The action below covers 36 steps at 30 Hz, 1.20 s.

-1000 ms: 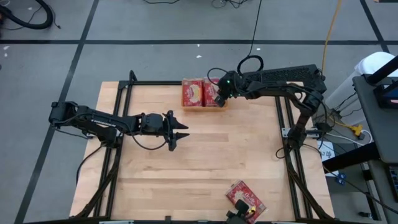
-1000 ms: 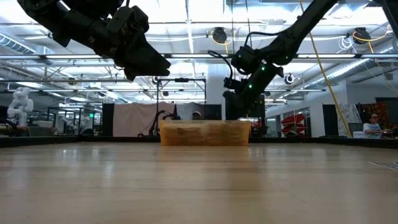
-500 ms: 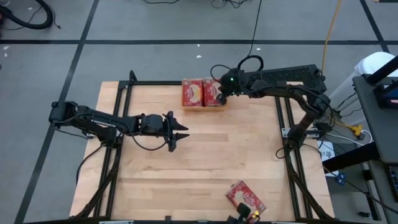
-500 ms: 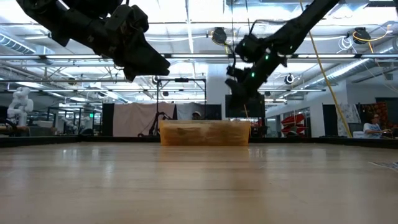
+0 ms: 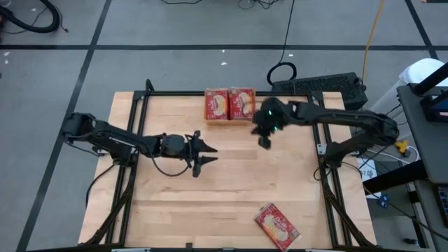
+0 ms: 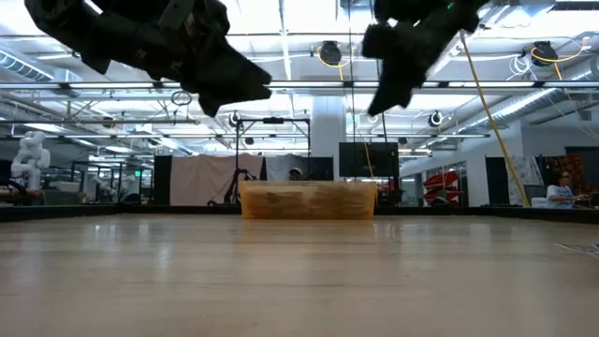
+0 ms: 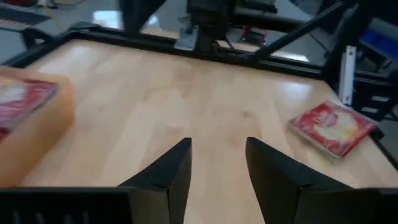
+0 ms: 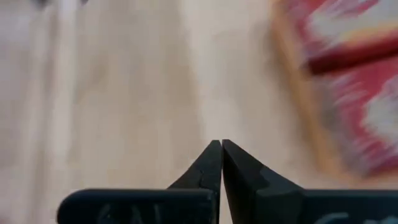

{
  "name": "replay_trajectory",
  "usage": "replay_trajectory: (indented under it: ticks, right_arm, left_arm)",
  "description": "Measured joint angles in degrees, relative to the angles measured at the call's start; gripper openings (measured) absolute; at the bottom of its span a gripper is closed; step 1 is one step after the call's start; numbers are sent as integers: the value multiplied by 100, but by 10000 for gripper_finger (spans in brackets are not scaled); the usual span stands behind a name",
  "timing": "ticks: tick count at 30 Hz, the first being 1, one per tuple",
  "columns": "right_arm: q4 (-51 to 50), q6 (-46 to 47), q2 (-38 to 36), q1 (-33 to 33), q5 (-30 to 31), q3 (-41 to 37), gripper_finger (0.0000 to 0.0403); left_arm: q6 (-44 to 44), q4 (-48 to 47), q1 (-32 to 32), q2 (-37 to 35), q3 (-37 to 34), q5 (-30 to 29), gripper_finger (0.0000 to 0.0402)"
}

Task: Sort popcorn bags into baskets
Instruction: Put the popcorn pack into the orange bin

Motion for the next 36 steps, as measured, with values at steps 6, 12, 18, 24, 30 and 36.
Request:
replay_trajectory:
  ticks: [6,12,18,24,30,36]
  right_arm:
    - [-371,1242,-569,1349,-26,-438,6]
    - [88,2744,-718,2785,-161,-1022,6]
    - [1758,4237,-521,4234,-579,-1766,6]
    - [2449,5211,21,5093,167,-2019,6]
    - [2942,5276,759,5510,475,-2012,6]
    - [3111,4956,1405,5441,458,-2015,6]
  left_arm:
    - [70,995,-312,741,-2,3,183]
    - [-99,1681,-586,1189,-5,-2,202]
    - [-113,2016,-907,1229,-3,11,195]
    - [41,2078,-1027,1229,-3,12,172]
    - [121,2151,-1024,1229,-1,15,153]
    - [321,2148,-1024,1229,-1,20,148]
